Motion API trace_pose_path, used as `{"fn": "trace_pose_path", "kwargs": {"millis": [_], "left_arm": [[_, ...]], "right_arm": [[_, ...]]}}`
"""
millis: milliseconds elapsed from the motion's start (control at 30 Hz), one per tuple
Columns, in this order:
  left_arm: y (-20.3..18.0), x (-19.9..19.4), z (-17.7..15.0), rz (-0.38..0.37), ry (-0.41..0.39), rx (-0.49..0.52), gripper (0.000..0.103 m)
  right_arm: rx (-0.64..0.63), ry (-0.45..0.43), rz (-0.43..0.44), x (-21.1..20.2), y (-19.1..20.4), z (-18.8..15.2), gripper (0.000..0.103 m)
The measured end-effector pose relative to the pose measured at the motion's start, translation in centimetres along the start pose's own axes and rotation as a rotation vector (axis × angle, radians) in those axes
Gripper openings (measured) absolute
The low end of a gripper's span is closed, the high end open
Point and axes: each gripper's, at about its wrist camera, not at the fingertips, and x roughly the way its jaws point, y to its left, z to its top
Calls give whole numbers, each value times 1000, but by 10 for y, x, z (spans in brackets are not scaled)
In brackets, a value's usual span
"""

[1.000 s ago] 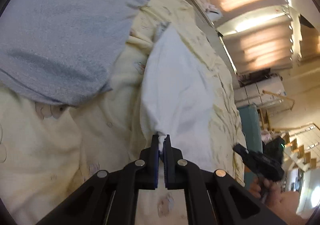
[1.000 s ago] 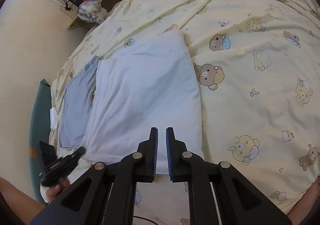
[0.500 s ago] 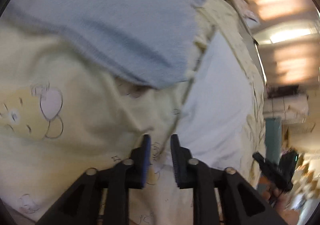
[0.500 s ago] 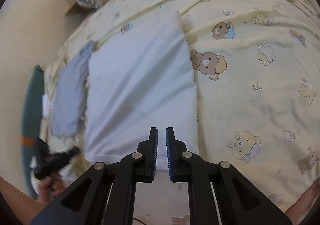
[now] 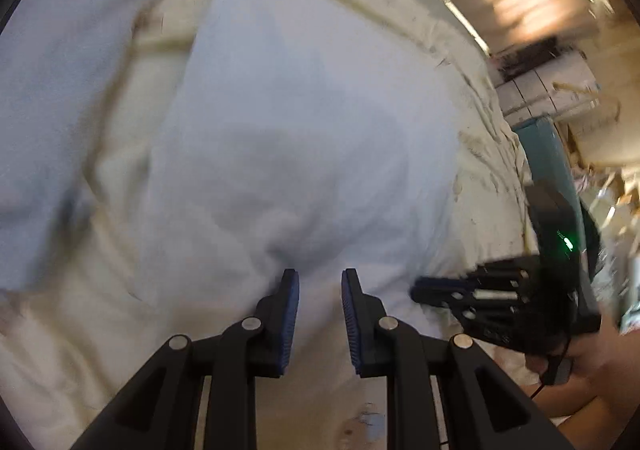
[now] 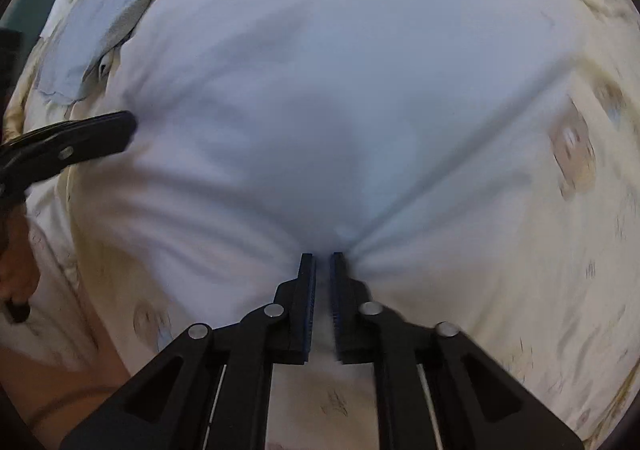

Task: Fold clothes
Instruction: 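Pinch the folded T-shirt center with the right gripper and press it flat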

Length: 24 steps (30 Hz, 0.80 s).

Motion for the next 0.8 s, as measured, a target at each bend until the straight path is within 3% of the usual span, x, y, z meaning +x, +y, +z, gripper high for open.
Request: {"fn": "trace_pose_path", "kwargs": {"millis": [67, 200, 233, 300, 333, 433, 500, 600, 667, 733, 800], "left_arm": [[-3, 3, -2, 45, 26, 32, 21], [-10, 9, -5, 140, 76, 101, 21], [-12, 11, -6, 163, 88, 118, 21], [-27, 10, -17, 282, 134, 262, 21], [-31, 6, -22, 304, 138, 297, 21], [-30, -14, -20, 186, 112, 250, 21], [-34, -31, -4, 124, 20, 230, 21], [-48, -33, 24, 80, -69, 273, 30], [-50, -13, 39, 62, -63, 299, 30], [-40, 13, 51, 120, -30, 280, 30], [-17, 35, 52, 208, 37, 224, 23]], "right_arm": [[45, 61, 30, -7, -14, -21, 4], [-22, 199, -138, -3, -26, -55, 4], [-16, 187, -145, -10, -30, -57, 4], [18, 104, -136, -34, -35, -43, 5], [36, 63, -131, -46, -37, -36, 7], [84, -77, -163, -79, -44, -10, 9], [114, -175, -200, -100, -48, 9, 9], [181, -213, -158, -96, -70, 31, 12], [215, -237, 48, -78, -84, 36, 11], [136, -222, 59, -58, -80, 34, 7], [60, -115, -86, -34, -80, 25, 2]]}}
